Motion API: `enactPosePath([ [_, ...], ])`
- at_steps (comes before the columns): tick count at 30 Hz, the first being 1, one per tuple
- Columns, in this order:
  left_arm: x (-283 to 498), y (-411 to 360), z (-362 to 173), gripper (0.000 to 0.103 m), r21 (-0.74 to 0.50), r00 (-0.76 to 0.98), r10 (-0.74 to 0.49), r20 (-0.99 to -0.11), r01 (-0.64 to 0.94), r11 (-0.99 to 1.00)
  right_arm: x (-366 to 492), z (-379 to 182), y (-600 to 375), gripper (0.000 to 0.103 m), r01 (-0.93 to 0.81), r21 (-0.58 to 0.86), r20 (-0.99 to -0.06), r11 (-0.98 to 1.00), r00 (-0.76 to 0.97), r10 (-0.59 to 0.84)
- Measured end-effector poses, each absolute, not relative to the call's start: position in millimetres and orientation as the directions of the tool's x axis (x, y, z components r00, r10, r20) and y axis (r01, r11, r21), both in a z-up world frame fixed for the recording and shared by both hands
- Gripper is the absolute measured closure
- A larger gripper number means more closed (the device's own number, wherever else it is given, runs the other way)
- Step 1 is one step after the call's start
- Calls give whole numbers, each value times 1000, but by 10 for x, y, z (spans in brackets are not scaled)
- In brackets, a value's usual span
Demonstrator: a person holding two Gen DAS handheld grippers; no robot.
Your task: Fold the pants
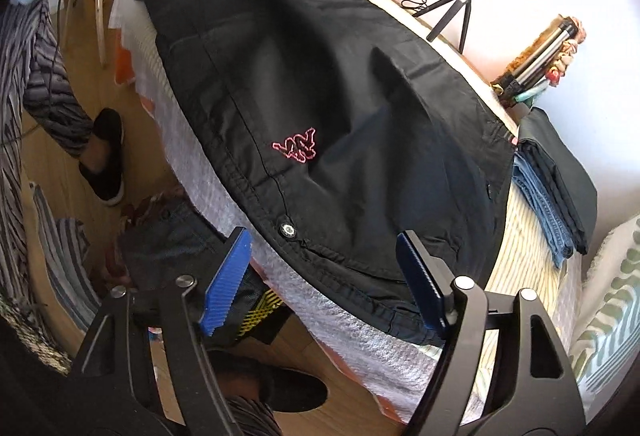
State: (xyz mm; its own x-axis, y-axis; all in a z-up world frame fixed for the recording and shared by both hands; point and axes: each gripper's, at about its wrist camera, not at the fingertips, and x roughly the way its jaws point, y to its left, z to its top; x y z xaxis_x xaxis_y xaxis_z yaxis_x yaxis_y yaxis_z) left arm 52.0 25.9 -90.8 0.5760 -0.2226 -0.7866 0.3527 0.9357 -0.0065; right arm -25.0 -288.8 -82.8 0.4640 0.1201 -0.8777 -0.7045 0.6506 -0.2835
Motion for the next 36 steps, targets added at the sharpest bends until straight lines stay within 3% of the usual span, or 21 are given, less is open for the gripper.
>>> enactPosePath([
  [3,516,182,-982,39,2,554,-237,-798,396,918,-284,-888,-2846,29,-720,-320,-874,616,474,101],
  [6,516,122,-1025,39,4,540,-251,-804,426,905,-283,-945,-2809,45,-726,-346,-877,594,475,71],
  [9,516,93,-1047,39,-2,527,-267,-807,450,893,-230,-950,-2819,72,-729,-309,-895,611,440,73],
  [10,510,84,-1047,39,0,525,-273,-806,460,888,-206,-935,-2831,86,-728,-286,-903,623,422,79],
  [11,509,76,-1047,39,1,524,-278,-805,469,883,-174,-909,-2845,90,-724,-265,-909,637,408,86],
  [16,468,-18,-1087,39,12,493,-303,-816,539,842,-3,-668,-2867,96,-690,-270,-891,672,444,98],
  [25,607,-70,-1340,39,92,471,-223,-853,558,825,428,-310,-2824,97,-627,-304,-844,717,527,103],
  [26,648,-56,-1367,41,108,478,-203,-854,546,831,453,-288,-2822,97,-626,-305,-840,718,531,106],
  [29,782,30,-1409,68,99,482,-185,-857,505,858,499,-239,-2811,97,-618,-309,-832,723,544,110],
  [32,907,136,-1458,73,102,489,-157,-858,463,880,485,-213,-2808,97,-614,-306,-827,728,550,116],
  [35,976,171,-1522,93,131,496,-125,-859,449,884,477,-213,-2816,97,-606,-296,-825,738,552,122],
  [36,983,176,-1519,95,128,502,-131,-855,448,885,469,-219,-2814,97,-604,-295,-824,741,553,122],
])
